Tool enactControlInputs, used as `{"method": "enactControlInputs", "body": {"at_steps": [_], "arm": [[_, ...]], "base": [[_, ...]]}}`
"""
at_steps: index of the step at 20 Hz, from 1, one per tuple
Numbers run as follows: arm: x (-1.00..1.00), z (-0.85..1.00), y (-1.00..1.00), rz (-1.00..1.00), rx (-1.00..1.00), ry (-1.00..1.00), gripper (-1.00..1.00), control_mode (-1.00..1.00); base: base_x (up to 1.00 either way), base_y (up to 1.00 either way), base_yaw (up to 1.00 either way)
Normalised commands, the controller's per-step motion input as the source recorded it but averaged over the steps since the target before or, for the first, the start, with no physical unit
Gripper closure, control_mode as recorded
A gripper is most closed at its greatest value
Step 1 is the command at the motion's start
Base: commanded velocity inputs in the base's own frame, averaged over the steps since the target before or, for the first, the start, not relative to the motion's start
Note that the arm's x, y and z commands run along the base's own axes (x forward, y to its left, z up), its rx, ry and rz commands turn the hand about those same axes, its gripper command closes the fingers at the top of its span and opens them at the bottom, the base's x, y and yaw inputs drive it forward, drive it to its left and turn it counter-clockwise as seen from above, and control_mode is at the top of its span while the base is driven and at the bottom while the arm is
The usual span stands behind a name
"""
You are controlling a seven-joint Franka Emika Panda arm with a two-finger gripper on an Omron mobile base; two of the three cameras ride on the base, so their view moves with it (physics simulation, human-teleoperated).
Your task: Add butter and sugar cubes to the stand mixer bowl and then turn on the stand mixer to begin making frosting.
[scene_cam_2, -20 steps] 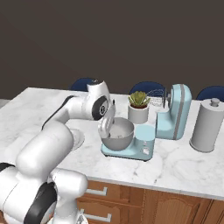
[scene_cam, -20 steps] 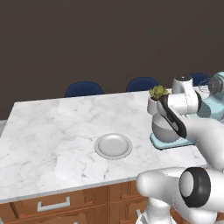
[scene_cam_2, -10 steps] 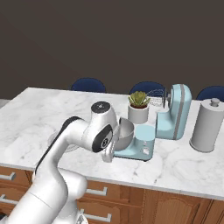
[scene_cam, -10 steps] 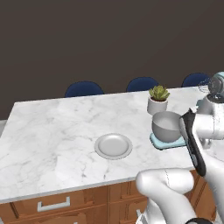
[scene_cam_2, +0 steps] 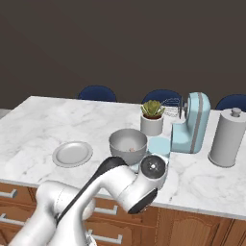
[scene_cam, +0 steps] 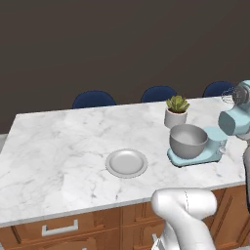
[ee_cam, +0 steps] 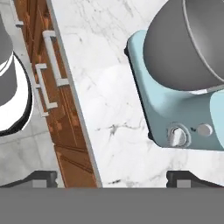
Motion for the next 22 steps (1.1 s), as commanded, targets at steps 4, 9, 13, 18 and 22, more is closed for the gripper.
{"method": "enactControlInputs", "body": {"at_steps": [4, 9, 13, 18, 22], "arm": [[0.01, 0.01, -1.0, -0.04, 0.25, -0.11, -1.0, -1.0], [0.23, 0.03, -1.0, 0.0, 0.26, -0.09, -1.0, -1.0], [0.45, 0.11, -0.99, 0.0, 0.26, -0.08, -1.0, -1.0], [0.54, 0.06, -0.97, 0.0, 0.25, -0.02, -1.0, -1.0], [0.59, 0.13, -0.84, 0.0, 0.25, -0.01, -1.0, -1.0]], "base": [[0.0, 0.0, 0.0], [0.0, 0.0, 0.0], [0.0, 0.0, 0.0], [0.0, 0.0, 0.0], [0.0, 0.0, 0.0]]}}
